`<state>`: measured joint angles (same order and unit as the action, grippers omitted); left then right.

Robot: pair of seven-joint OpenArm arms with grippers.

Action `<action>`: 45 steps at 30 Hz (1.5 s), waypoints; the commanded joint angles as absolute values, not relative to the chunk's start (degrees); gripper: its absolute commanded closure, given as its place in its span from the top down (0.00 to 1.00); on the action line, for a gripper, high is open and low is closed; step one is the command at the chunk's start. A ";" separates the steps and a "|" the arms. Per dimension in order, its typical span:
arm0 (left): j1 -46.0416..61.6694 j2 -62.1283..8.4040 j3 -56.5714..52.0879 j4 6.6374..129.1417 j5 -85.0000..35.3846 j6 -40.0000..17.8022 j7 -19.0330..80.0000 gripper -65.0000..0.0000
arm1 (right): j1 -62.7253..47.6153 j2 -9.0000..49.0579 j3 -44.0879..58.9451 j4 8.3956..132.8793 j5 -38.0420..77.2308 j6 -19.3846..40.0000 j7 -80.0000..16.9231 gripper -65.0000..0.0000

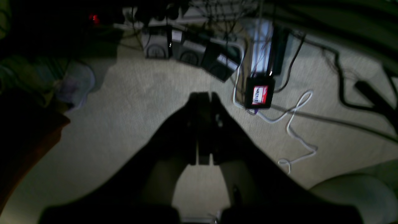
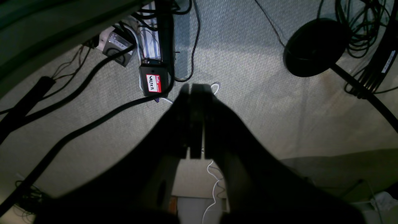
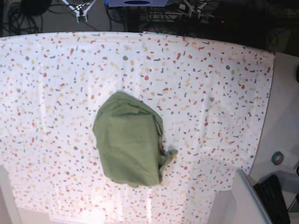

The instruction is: Layout the t-shirt on the table in an organized manner, then fold the t-shirt properly

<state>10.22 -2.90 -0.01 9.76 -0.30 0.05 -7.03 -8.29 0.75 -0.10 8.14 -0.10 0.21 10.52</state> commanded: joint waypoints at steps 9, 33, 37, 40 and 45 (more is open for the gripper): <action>10.95 -2.86 0.48 9.80 -0.31 0.31 -7.16 0.00 | -8.57 0.92 -0.13 8.04 -0.22 -0.31 10.59 0.00; 10.51 -2.86 0.04 10.07 -0.31 0.31 -1.10 0.00 | -8.92 0.84 -0.04 7.96 -0.22 -0.40 10.51 0.00; 11.03 -2.86 0.04 10.07 -0.31 0.31 -1.54 0.00 | -9.98 0.84 0.04 8.40 -0.04 -0.40 10.59 0.00; 12.44 -2.95 -0.04 10.24 -0.31 0.31 -1.63 0.00 | -12.62 0.84 0.13 10.42 0.04 -0.40 10.59 0.00; 19.65 -4.79 -0.04 19.56 -0.31 0.31 -1.63 0.00 | -23.52 0.92 0.22 24.31 0.13 -0.40 9.63 0.00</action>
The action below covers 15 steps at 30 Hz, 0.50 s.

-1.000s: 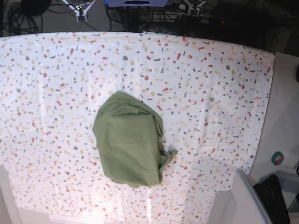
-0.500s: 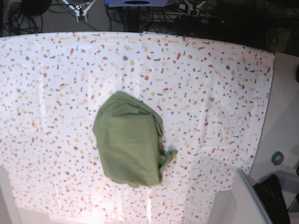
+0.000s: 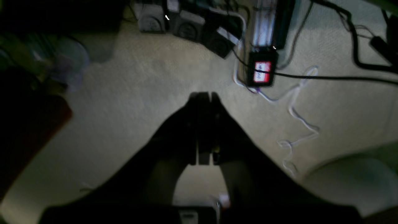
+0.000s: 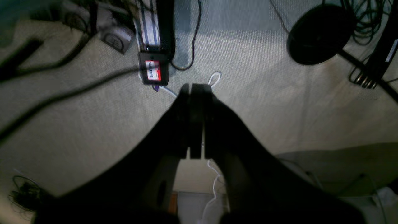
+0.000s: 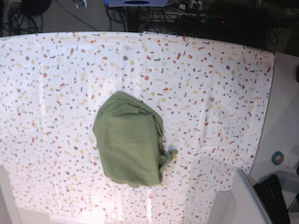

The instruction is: Layout the t-shirt on the table in an organized manner, then fold the t-shirt properly

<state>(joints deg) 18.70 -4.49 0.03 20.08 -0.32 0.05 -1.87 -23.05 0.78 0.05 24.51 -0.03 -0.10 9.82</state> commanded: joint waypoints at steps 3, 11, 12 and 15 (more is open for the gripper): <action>26.95 -6.90 -0.13 30.29 -0.40 0.31 -1.63 0.00 | -31.08 1.10 0.31 36.53 0.13 -0.40 6.37 0.00; 45.05 -14.81 -0.13 60.62 -13.76 0.31 -1.63 0.00 | -46.55 1.63 3.82 71.08 0.13 -0.57 -3.47 0.00; 47.25 -16.31 -0.13 64.48 -16.92 0.31 -1.63 0.00 | -48.04 1.63 4.53 74.77 0.13 -0.57 -5.05 0.00; 53.23 -20.88 -0.13 75.12 -24.22 0.22 -1.63 0.00 | -52.18 1.63 5.76 85.49 0.13 -0.57 -7.87 0.00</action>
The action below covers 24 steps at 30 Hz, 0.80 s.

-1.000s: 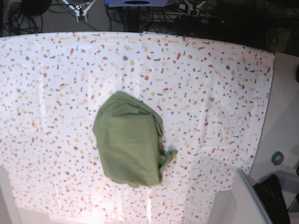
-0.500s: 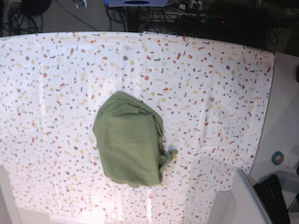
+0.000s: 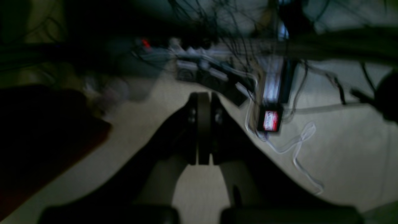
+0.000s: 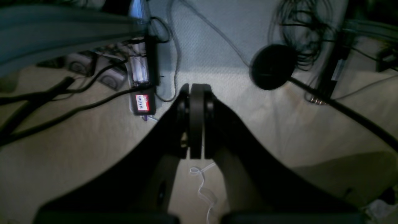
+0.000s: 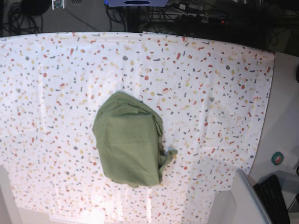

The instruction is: Layout the t-shirt on the table in an organized manner, then fold the t-shirt properly

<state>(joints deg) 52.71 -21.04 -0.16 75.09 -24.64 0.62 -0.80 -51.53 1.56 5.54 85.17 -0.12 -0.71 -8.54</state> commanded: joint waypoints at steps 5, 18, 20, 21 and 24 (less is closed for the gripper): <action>58.95 -25.63 -0.22 91.38 -27.21 0.22 -1.63 0.00 | -56.40 1.63 5.49 101.14 0.13 -0.57 -10.68 0.00; 52.70 -18.42 -14.37 106.95 -31.69 0.22 -1.10 0.00 | -36.53 2.15 -7.96 112.22 -0.22 -0.40 -21.93 0.00; 50.51 -18.59 -15.60 106.86 -34.51 0.22 -0.92 0.00 | -29.85 2.15 -12.26 111.34 -0.22 -0.40 -30.55 0.00; 49.89 -18.68 -16.13 106.86 -35.74 0.22 -0.40 0.00 | -27.21 2.15 -14.37 110.90 -0.22 -0.40 -33.89 0.00; 48.04 -18.77 -19.03 106.86 -38.37 0.22 5.05 0.37 | -19.82 2.15 -21.05 109.05 -0.04 -0.40 -41.45 0.30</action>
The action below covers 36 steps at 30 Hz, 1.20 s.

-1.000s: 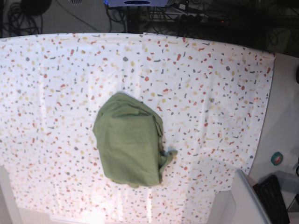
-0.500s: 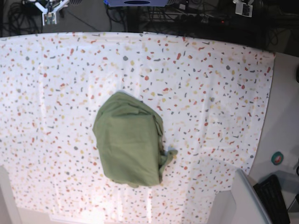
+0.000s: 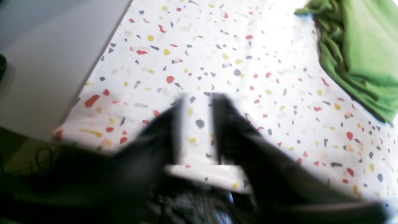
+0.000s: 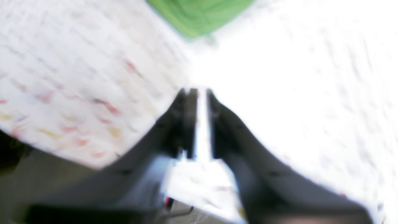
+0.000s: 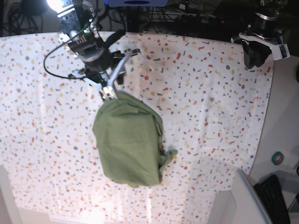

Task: Layout the t-shirt on the table in an organized manner, then fold the t-shirt properly
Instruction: 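Reach both grippers to the crumpled green t-shirt and grasp its edges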

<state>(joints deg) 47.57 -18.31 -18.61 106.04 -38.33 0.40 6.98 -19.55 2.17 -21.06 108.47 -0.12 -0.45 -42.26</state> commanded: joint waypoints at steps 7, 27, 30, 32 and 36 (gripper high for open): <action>43.38 -17.10 -26.51 104.13 -44.35 0.04 18.95 0.41 | -9.01 2.24 -30.02 96.40 -0.48 -0.66 -42.33 0.60; 39.78 -13.14 -32.57 101.67 -43.82 -10.95 20.18 0.41 | -2.68 0.40 -22.29 69.85 -13.05 -0.75 -20.97 0.28; 37.14 -13.58 -28.79 99.56 -38.29 -10.95 20.18 0.36 | -3.82 0.40 -22.64 70.90 -13.05 -0.75 -21.05 0.00; 34.68 -13.05 -25.89 98.59 -32.22 -10.95 20.18 0.24 | -6.02 0.40 -22.64 74.24 -13.05 -0.75 -21.14 0.00; 29.23 -10.59 -20.00 96.48 -24.04 -11.03 20.18 0.00 | -13.76 0.84 -22.64 88.22 -13.23 -0.57 -21.32 0.00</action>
<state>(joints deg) 29.19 -9.85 -19.62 95.46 -23.94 -10.76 21.52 -14.83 1.13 -22.52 87.09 -13.17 -0.47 -22.83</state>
